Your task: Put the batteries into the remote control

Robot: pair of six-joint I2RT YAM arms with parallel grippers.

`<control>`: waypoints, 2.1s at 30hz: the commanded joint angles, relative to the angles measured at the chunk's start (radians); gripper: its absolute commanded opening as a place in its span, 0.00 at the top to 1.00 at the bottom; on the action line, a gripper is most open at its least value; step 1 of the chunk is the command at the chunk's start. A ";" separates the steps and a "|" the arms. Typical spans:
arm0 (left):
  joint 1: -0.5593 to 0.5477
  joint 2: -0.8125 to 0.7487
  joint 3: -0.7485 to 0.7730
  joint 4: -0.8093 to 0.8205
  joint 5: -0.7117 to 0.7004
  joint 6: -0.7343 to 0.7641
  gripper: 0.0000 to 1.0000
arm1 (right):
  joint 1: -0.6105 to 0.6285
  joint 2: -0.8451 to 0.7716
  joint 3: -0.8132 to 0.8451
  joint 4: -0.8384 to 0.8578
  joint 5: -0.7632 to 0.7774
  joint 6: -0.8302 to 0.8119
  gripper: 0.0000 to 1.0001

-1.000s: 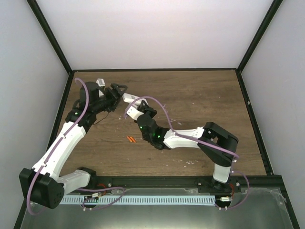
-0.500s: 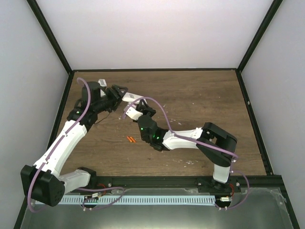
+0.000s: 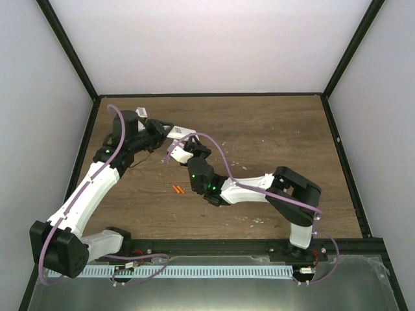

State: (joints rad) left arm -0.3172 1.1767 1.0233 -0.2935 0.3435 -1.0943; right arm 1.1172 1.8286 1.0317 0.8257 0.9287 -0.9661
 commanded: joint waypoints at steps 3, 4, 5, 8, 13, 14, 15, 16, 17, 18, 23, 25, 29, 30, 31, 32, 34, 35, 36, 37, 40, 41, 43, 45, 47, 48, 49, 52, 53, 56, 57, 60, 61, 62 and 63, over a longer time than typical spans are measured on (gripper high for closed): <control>-0.004 0.003 0.008 0.004 0.005 0.021 0.79 | 0.011 0.018 0.015 0.059 0.021 -0.008 0.99; -0.004 0.003 0.007 0.004 0.003 0.024 0.81 | 0.012 0.019 0.014 0.060 0.023 -0.008 0.99; -0.004 0.002 0.007 0.002 0.001 0.026 0.83 | 0.011 0.020 0.013 0.061 0.025 -0.008 0.99; -0.004 -0.001 0.009 0.001 -0.005 0.035 0.85 | 0.012 0.018 0.010 0.069 0.032 -0.005 0.99; -0.004 -0.002 0.003 0.008 -0.007 0.064 0.92 | 0.011 0.008 0.002 0.081 0.034 0.010 0.84; -0.005 -0.003 0.002 0.011 -0.007 0.072 0.93 | 0.012 0.002 0.001 0.077 0.031 0.020 0.78; -0.005 -0.006 -0.003 0.017 -0.005 0.082 0.95 | 0.011 -0.006 0.001 0.065 0.026 0.037 0.72; -0.004 -0.007 -0.007 0.023 -0.005 0.093 0.97 | 0.010 -0.016 0.001 0.035 0.014 0.071 0.66; -0.003 -0.009 -0.012 0.034 -0.002 0.100 0.99 | 0.008 -0.027 0.002 -0.011 -0.005 0.111 0.59; -0.003 -0.013 -0.017 0.048 0.004 0.116 1.00 | 0.006 -0.041 0.006 -0.078 -0.030 0.162 0.52; 0.002 -0.025 -0.017 0.088 0.037 0.202 1.00 | -0.020 -0.149 0.010 -0.419 -0.186 0.429 0.16; 0.013 -0.026 -0.023 0.116 0.076 0.239 1.00 | -0.037 -0.208 -0.009 -0.502 -0.285 0.507 0.01; 0.042 -0.016 -0.019 0.139 0.168 0.333 1.00 | -0.065 -0.315 -0.065 -0.597 -0.452 0.549 0.00; 0.052 -0.010 -0.014 0.131 0.197 0.361 1.00 | -0.075 -0.336 -0.076 -0.621 -0.497 0.557 0.00; 0.062 -0.005 -0.011 0.132 0.231 0.387 1.00 | -0.085 -0.359 -0.087 -0.641 -0.539 0.563 0.00; 0.074 0.001 -0.007 0.134 0.272 0.415 1.00 | -0.097 -0.378 -0.097 -0.662 -0.582 0.569 0.00; 0.091 0.016 0.006 0.112 0.345 0.489 1.00 | -0.121 -0.419 -0.123 -0.683 -0.652 0.579 0.00; 0.097 0.024 0.013 0.096 0.379 0.521 1.00 | -0.133 -0.447 -0.140 -0.682 -0.701 0.578 0.00; 0.099 0.029 0.021 0.073 0.403 0.556 1.00 | -0.146 -0.469 -0.157 -0.682 -0.747 0.579 0.00; 0.100 0.036 0.027 0.059 0.430 0.584 1.00 | -0.162 -0.490 -0.173 -0.678 -0.790 0.583 0.00; 0.099 0.057 0.027 0.044 0.536 0.633 1.00 | -0.198 -0.540 -0.210 -0.661 -0.906 0.590 0.00; 0.100 0.063 0.027 0.042 0.567 0.639 1.00 | -0.203 -0.548 -0.215 -0.659 -0.922 0.589 0.00; 0.099 0.076 0.025 0.042 0.616 0.648 1.00 | -0.213 -0.550 -0.213 -0.668 -0.929 0.586 0.00; 0.100 0.084 0.024 0.039 0.643 0.659 1.00 | -0.222 -0.543 -0.207 -0.683 -0.940 0.579 0.00; 0.100 0.087 0.026 0.036 0.662 0.666 1.00 | -0.228 -0.537 -0.203 -0.690 -0.961 0.575 0.02; 0.100 0.088 0.029 0.030 0.667 0.674 1.00 | -0.231 -0.534 -0.201 -0.693 -0.968 0.574 0.03; 0.100 0.089 0.034 0.018 0.673 0.688 1.00 | -0.233 -0.530 -0.198 -0.695 -0.971 0.574 0.04; 0.099 0.091 0.055 -0.035 0.681 0.741 1.00 | -0.239 -0.521 -0.192 -0.695 -0.976 0.571 0.09; 0.099 0.092 0.060 -0.049 0.683 0.753 1.00 | -0.240 -0.517 -0.189 -0.697 -0.980 0.572 0.11; 0.100 0.096 0.069 -0.075 0.682 0.776 1.00 | -0.241 -0.504 -0.177 -0.706 -0.976 0.569 0.15; 0.099 0.097 0.069 -0.078 0.680 0.779 1.00 | -0.241 -0.502 -0.173 -0.707 -0.970 0.567 0.16; 0.100 0.101 0.070 -0.089 0.678 0.789 1.00 | -0.241 -0.504 -0.172 -0.706 -0.944 0.563 0.16; 0.099 0.102 0.071 -0.093 0.675 0.792 1.00 | -0.241 -0.505 -0.171 -0.707 -0.936 0.562 0.16; 0.099 0.103 0.073 -0.100 0.673 0.800 1.00 | -0.241 -0.509 -0.172 -0.707 -0.929 0.560 0.16; 0.100 0.104 0.075 -0.108 0.667 0.805 1.00 | -0.241 -0.510 -0.173 -0.708 -0.921 0.557 0.16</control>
State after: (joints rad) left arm -0.2192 1.2694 1.0645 -0.3729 0.9966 -0.3367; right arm 0.8818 1.3212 0.8207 0.1329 -0.0219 -0.4026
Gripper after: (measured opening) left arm 0.179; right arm 0.843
